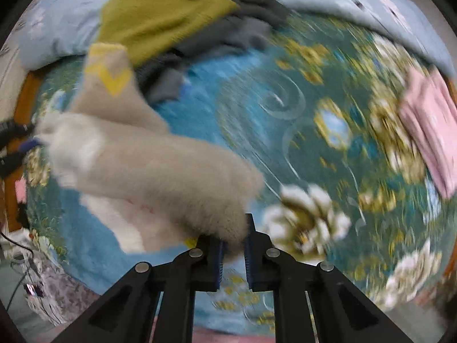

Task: Fold clothes
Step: 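Grasp the beige sweater hem with the right gripper while the left gripper holds the sleeve, then hold the beige sweater with both grippers and lift it clear of the pile, then lower the beige sweater onto the open sheet with both grippers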

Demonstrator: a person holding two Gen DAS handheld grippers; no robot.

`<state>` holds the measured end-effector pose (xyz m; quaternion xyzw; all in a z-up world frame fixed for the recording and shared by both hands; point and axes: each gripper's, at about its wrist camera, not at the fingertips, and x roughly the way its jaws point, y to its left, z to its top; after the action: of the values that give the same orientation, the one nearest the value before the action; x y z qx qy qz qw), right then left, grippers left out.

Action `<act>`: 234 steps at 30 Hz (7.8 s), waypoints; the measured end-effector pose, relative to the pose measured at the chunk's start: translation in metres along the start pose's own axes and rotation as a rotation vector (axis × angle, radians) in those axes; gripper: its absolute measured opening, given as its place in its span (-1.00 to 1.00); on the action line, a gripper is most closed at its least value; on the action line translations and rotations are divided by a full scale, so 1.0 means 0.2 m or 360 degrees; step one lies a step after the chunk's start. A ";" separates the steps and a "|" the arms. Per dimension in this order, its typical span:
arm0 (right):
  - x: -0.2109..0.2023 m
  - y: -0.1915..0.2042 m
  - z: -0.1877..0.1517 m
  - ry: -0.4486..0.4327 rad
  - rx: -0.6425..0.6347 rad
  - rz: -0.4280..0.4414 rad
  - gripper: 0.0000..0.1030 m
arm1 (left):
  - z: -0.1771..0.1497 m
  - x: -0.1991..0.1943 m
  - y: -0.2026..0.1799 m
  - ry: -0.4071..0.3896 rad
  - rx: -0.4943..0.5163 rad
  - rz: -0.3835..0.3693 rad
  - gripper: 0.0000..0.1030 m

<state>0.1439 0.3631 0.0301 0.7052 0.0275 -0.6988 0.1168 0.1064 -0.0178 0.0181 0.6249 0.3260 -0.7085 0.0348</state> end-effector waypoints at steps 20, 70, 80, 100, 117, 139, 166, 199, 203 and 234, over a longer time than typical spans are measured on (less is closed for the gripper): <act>0.09 -0.26 0.17 -0.0048 0.0304 -0.0041 -0.78 | 0.06 0.20 -0.52 0.0252 0.0470 0.0027 0.15; 0.00 -0.50 0.06 -0.0127 0.1506 0.1007 -0.55 | -0.18 0.02 -0.16 0.0074 -0.0062 0.0048 -0.65; -0.37 -0.41 0.10 -0.0416 0.1105 0.1025 -0.61 | -0.10 -0.54 -0.32 -0.0339 0.0120 -0.0184 -1.00; -0.41 -0.50 -0.01 -0.0338 0.1041 0.1022 -0.53 | -0.18 0.33 -0.28 0.0362 0.0286 0.0270 -0.52; -0.12 -0.41 0.40 -0.0249 0.0688 0.0394 0.08 | -0.21 0.39 -0.23 0.0444 0.0192 0.0271 -0.60; -0.61 -0.44 0.42 -0.0680 0.0505 0.0526 -0.81 | -0.19 -0.25 -0.44 -0.0144 0.0061 0.0017 -0.79; -1.31 -0.09 -0.93 -0.1021 0.0058 0.0566 -0.82 | -1.12 -1.39 0.11 -0.0402 0.0272 -0.0396 -0.79; 0.11 -0.44 0.42 0.0055 0.0228 0.0533 -0.81 | -0.28 0.15 0.01 0.0141 -0.0486 0.0237 -0.76; 0.21 -0.46 0.56 0.0104 0.0249 0.0528 -0.77 | -0.17 0.26 0.01 0.0153 -0.0586 0.0216 -0.71; 0.01 -0.65 0.33 -0.0168 0.0603 0.0488 -0.02 | -0.14 -0.26 0.35 -0.0140 -0.0247 0.0297 0.12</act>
<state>0.0521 0.4764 0.0116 0.6730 -0.2173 -0.7014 0.0884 0.1741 -0.0774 0.0364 0.6162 0.3186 -0.7016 0.1631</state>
